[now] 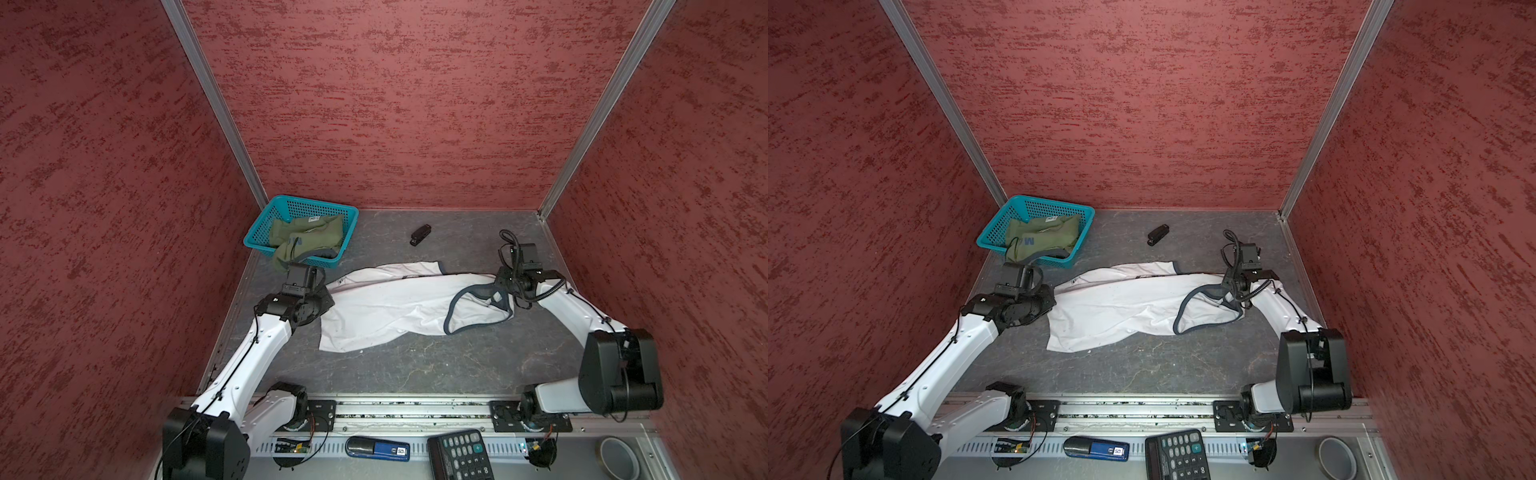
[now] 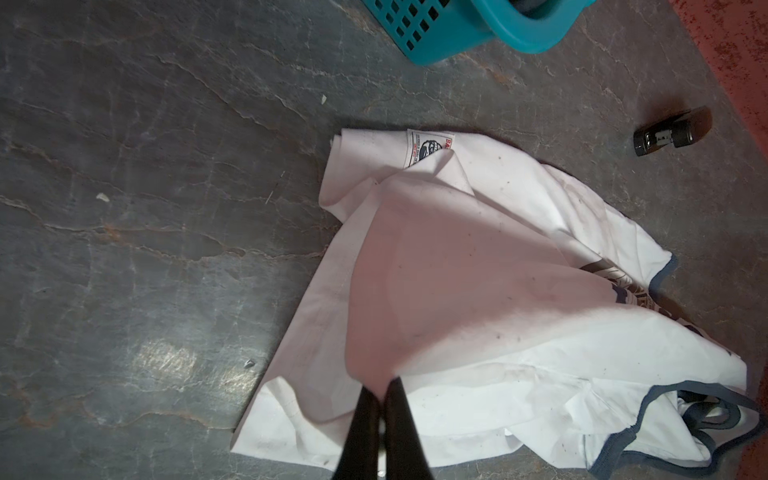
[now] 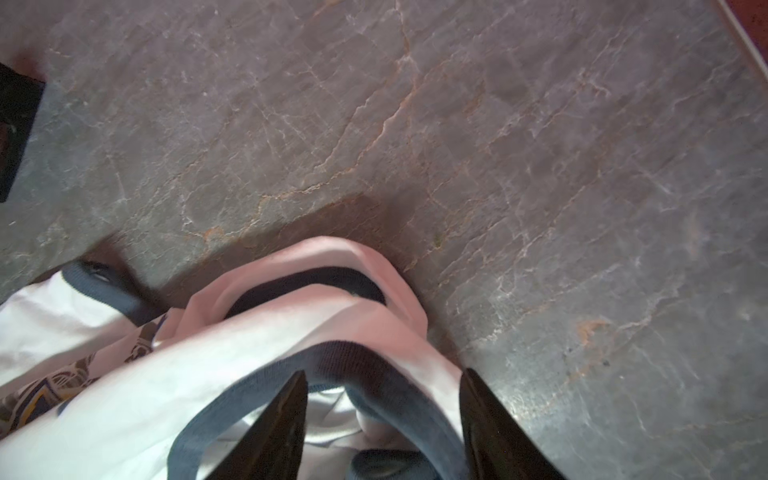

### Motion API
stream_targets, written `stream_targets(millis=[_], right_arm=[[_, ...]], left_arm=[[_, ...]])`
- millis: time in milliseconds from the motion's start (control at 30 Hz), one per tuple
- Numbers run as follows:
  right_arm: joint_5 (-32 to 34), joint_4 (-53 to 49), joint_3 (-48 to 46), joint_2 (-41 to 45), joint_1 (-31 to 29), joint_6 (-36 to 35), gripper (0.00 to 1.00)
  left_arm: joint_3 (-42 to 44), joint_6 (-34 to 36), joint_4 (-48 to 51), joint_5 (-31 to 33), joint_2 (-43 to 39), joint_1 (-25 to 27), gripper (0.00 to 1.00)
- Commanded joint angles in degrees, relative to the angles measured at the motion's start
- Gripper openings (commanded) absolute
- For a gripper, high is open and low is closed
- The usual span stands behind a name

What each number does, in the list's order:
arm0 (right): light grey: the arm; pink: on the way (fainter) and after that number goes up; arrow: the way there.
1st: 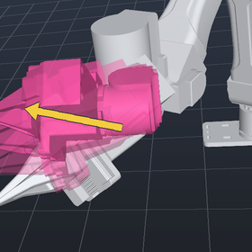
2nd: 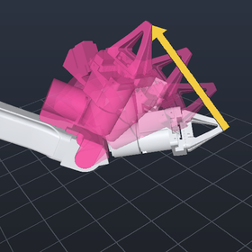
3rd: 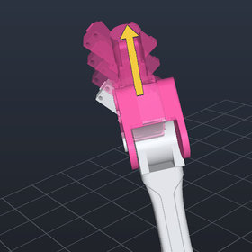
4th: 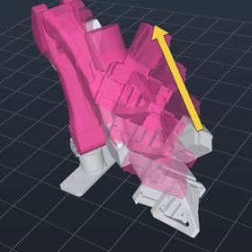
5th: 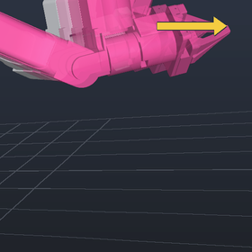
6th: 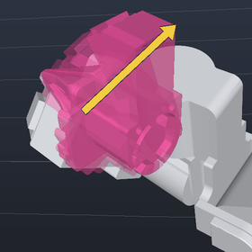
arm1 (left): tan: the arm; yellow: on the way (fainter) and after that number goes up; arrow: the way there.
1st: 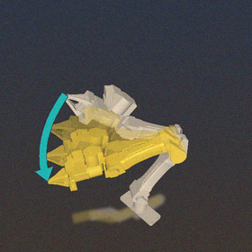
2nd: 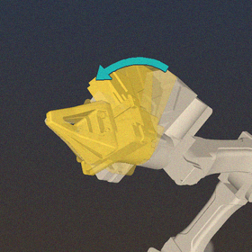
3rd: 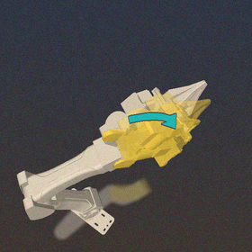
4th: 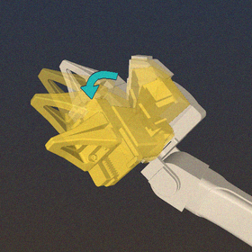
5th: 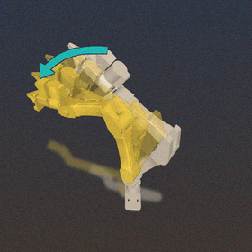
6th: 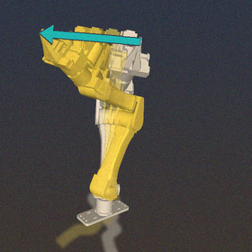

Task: Fold and stack the tank tops

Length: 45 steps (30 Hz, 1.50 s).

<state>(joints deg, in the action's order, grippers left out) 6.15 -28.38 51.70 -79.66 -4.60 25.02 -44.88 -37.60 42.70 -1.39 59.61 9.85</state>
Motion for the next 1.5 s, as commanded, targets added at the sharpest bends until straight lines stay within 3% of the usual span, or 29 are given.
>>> stream_targets(millis=[0, 167, 267, 633, 800, 967, 1100, 1233, 1467], right_arm=[[-3.93, -2.54, -2.52, 7.36, -6.01, 0.69, 0.6], [-12.07, 3.59, -9.83, 9.08, -18.76, 9.78, 0.54], [-14.26, 10.43, -13.03, 5.81, -22.69, 14.57, 0.5], [-18.62, 23.89, -16.72, -2.61, -23.74, 19.06, 0.39], [-18.08, 24.07, -15.97, -3.01, -23.87, 18.93, 0.34], [-16.6, 22.04, -14.89, -3.2, -23.95, 18.15, 0.21], [-14.23, 19.88, -14.55, -0.72, -23.91, 17.32, 0.08], [-12.07, 17.64, -13.33, 1.66, -23.96, 16.61, 0.03], [-11.69, 16.96, -10.87, 2.2, -24.35, 16.1, 0.0]], left_arm=[[-0.19, 1.66, -1.96, -0.89, 0.16, -1.01, 0.0], [-0.09, 2.01, -2.42, -0.9, 0.41, -2.02, 0.0], [-0.2, 2.26, -2.53, -1.0, 0.46, -2.4, 0.0], [0.41, 2.71, -2.52, -1.07, 0.58, -3.16, 0.0], [0.52, 2.82, -2.99, -1.32, 1.51, -3.23, 0.0], [-0.28, 3.46, -4.06, -3.12, 3.4, -3.24, 0.0], [-3.88, 4.18, -6.02, -4.51, 8.24, -0.56, 0.0], [-11.18, 5.09, -5.83, 1.12, 15.67, 4.69, 0.0], [-24.31, 6.73, -5.44, 9.62, 32.68, 4.0, 0.0]])
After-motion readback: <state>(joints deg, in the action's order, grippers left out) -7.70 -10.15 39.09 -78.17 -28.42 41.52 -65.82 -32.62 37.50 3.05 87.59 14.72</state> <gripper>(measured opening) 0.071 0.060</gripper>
